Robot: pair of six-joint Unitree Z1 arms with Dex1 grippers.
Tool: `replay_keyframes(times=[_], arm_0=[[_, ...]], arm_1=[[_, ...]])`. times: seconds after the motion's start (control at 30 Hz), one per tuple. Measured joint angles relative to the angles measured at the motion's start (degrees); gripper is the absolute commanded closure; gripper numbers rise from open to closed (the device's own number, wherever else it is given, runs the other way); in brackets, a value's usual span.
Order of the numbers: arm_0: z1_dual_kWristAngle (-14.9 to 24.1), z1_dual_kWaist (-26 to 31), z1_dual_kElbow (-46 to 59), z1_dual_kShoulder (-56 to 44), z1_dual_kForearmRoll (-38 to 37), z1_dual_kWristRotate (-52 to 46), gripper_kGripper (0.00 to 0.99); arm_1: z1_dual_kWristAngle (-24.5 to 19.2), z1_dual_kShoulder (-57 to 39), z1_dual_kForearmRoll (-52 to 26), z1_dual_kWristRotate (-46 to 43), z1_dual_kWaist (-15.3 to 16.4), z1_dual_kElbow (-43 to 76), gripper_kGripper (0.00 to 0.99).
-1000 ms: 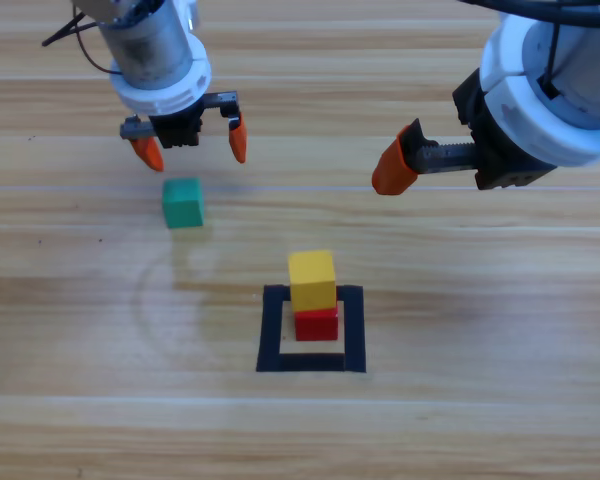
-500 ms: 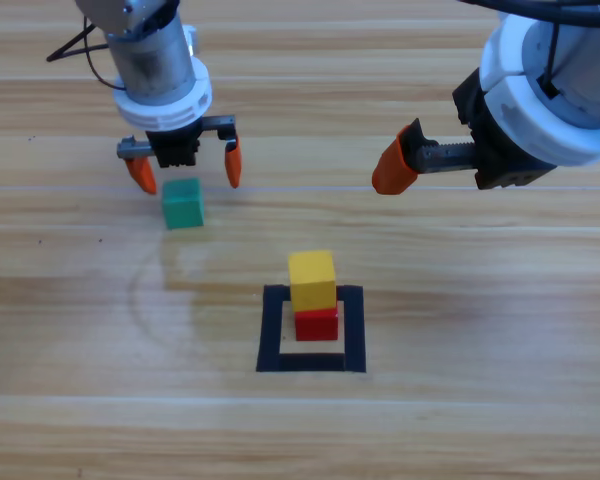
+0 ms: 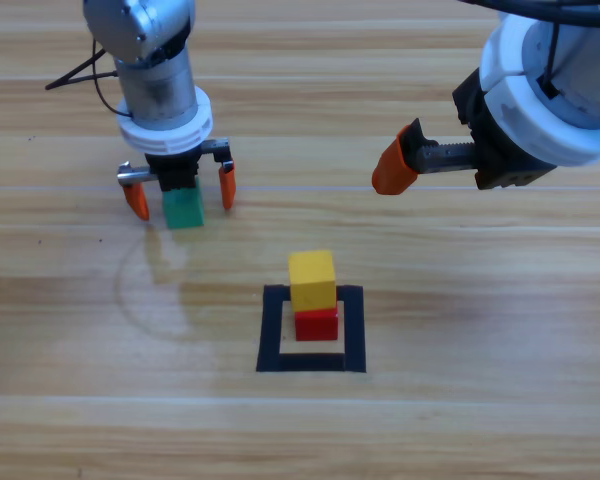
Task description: Stack the blocks in the rectangular block: red at the bottom, yellow in the middle, green on top
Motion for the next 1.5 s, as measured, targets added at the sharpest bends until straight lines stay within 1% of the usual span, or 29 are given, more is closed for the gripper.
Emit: replay_keyframes(times=[0.13,0.23,0.33,0.4,0.47,0.5,0.6,0.63,0.67,0.7,1.0,1.07,1.17,1.3,1.5], arm_0=[[0.0,0.0,0.0,0.3,0.0,-0.2,0.001],[0.0,0.0,0.0,0.6,0.0,-0.2,0.033],[0.0,0.0,0.0,0.6,0.0,-0.1,0.099],[0.0,-0.1,0.0,0.6,0.0,-0.1,0.18],[0.0,-0.1,0.0,0.6,0.0,0.3,0.3],[0.0,-0.1,0.0,0.6,0.0,0.5,0.384],[0.0,-0.1,-0.1,0.6,0.0,1.4,0.686],[0.0,-0.1,-0.1,0.6,0.0,1.9,0.809],[0.0,-0.1,-0.1,0.6,0.0,2.5,0.912],[0.0,-0.1,-0.1,0.6,0.0,2.9,0.99],[0.2,-0.1,-0.1,0.5,0.1,6.5,0.99],[0.1,-0.1,-0.1,0.3,0.9,9.6,0.99],[-1.1,-0.1,0.0,-2.1,2.2,15.3,0.99],[-2.2,-0.1,3.8,-11.8,2.3,20.7,0.99],[-6.7,-0.2,13.2,-30.9,2.3,27.5,0.99]], arm_1=[[0.0,0.0,0.0,0.0,0.0,0.0,0.0],[0.0,0.0,0.0,0.0,0.0,0.0,0.0],[0.0,0.0,0.0,0.0,0.0,0.0,0.0],[0.0,0.0,0.0,0.0,0.0,0.0,0.0],[0.0,0.0,0.0,0.0,0.0,0.0,0.0],[0.0,0.0,0.0,0.0,0.0,0.0,0.0],[0.0,0.0,0.0,0.0,0.0,0.0,0.0],[0.0,0.0,0.0,0.0,0.0,0.0,0.0],[0.0,0.0,0.0,0.0,0.0,0.0,0.0],[0.0,0.0,0.0,0.0,0.0,0.0,0.0],[0.0,0.0,0.0,0.0,0.0,0.0,0.0],[0.0,0.0,0.0,0.0,0.0,0.0,0.0],[0.0,0.0,0.0,0.0,0.0,0.0,0.0],[0.0,0.0,0.0,0.0,0.0,0.0,0.0],[0.1,0.0,0.0,0.0,0.0,0.0,0.0]])
